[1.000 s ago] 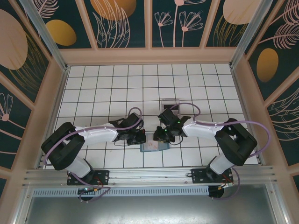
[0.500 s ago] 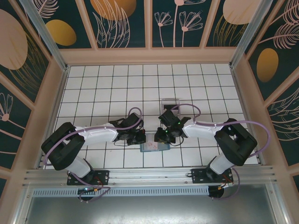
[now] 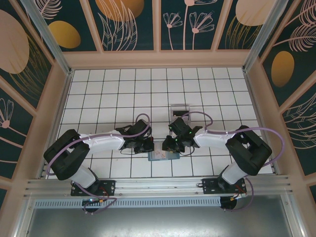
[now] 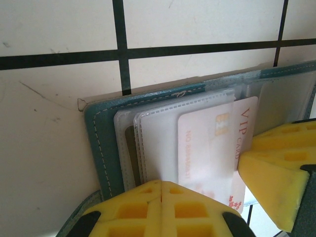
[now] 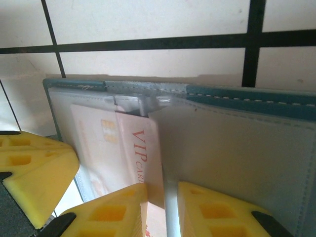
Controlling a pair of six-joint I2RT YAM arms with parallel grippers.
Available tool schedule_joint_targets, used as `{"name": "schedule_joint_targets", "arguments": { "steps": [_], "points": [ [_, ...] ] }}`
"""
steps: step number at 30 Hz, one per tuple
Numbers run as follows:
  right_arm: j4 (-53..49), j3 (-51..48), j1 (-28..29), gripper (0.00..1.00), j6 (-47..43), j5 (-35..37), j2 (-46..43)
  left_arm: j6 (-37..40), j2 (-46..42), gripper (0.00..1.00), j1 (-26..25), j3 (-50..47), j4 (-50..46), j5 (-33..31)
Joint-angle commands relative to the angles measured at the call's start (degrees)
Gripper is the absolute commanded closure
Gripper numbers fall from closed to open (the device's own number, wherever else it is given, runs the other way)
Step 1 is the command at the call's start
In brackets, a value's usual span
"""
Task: Take the credit cards out of the card holder
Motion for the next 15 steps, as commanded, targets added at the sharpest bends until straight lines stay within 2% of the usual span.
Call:
{"name": "schedule_joint_targets", "arguments": {
  "steps": [1, 15],
  "points": [
    [2.3, -1.7, -0.2, 0.76, 1.0, -1.3, 0.0, -0.1, -0.6, 0.98, -0.3, -1.2, -2.2, -1.1],
    [5.8, -2.9, -0.7, 0.80, 1.6, -3.5, -1.4, 0.1, -0.2, 0.98, -0.3, -0.8, -2.3, -1.0]
  ]
}}
